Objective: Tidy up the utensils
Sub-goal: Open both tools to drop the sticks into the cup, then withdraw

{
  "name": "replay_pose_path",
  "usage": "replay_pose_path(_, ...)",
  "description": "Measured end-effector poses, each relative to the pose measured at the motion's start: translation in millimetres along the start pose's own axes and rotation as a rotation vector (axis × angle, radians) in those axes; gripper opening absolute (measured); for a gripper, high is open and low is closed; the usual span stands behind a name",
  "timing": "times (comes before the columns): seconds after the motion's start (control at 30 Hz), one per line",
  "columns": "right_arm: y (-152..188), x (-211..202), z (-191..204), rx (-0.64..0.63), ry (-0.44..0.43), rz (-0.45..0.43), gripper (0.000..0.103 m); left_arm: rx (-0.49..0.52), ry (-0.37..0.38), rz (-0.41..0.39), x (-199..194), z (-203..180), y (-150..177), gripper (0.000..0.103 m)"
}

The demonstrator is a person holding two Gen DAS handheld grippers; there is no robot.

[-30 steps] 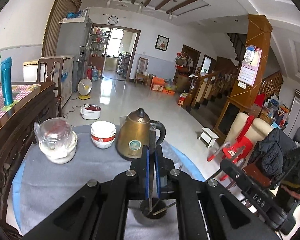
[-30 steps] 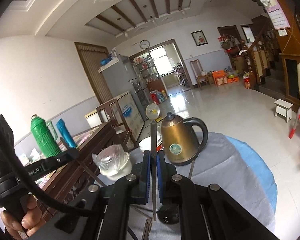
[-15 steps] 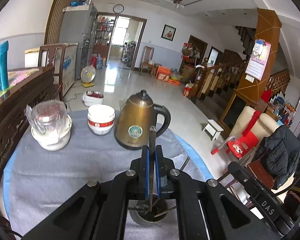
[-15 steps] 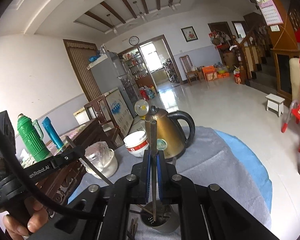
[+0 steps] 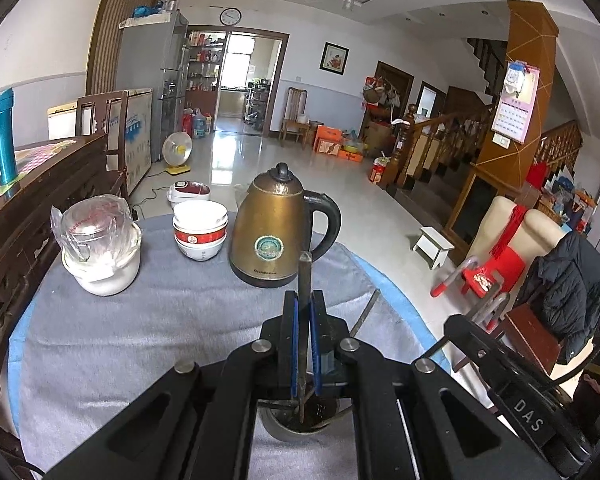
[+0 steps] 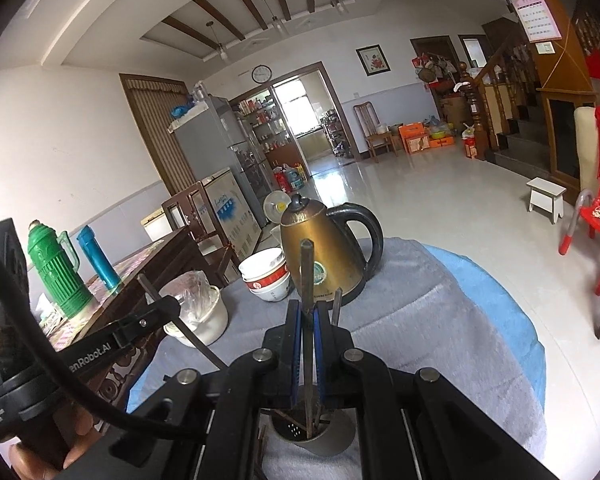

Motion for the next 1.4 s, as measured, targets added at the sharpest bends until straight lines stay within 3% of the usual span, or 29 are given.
replay_pose_path(0.57,25.0,-2.1,5.2,0.016,0.008,0.040,0.007,0.006,-0.050,0.034,-4.0,7.9,23.5,0.006)
replay_pose_path(0.93,34.3,-3.7,9.7,0.022,0.002,0.071,0.008,0.037,-0.078,0.008,-29.6,10.9,32.5,0.006)
replay_pose_path(1.0,35.4,-5.1,12.6,0.021,-0.001,0.075,0.010,0.041,-0.080,0.000,-38.1,13.2,33.3,0.009)
replay_pose_path(1.13,36.9,-7.4,16.7,0.024,-0.011,0.082,0.010,0.059,-0.113,-0.039,-57.7,23.1,36.7,0.039)
replay_pose_path(1.4,38.5,-12.8,24.4,0.053,-0.081,0.100,0.016,0.066,-0.197,-0.055,-85.3,60.2,52.5,0.053)
Point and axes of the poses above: each gripper's, at about its wrist camera, not at the fingertips, and x roughly the way its jaws point, z to its left, y to its underside, the point moved 4 cm from there along x, roughly the way its jaws point, and after that the axes turned 10 degrees about -x, right-handed, at the moved point
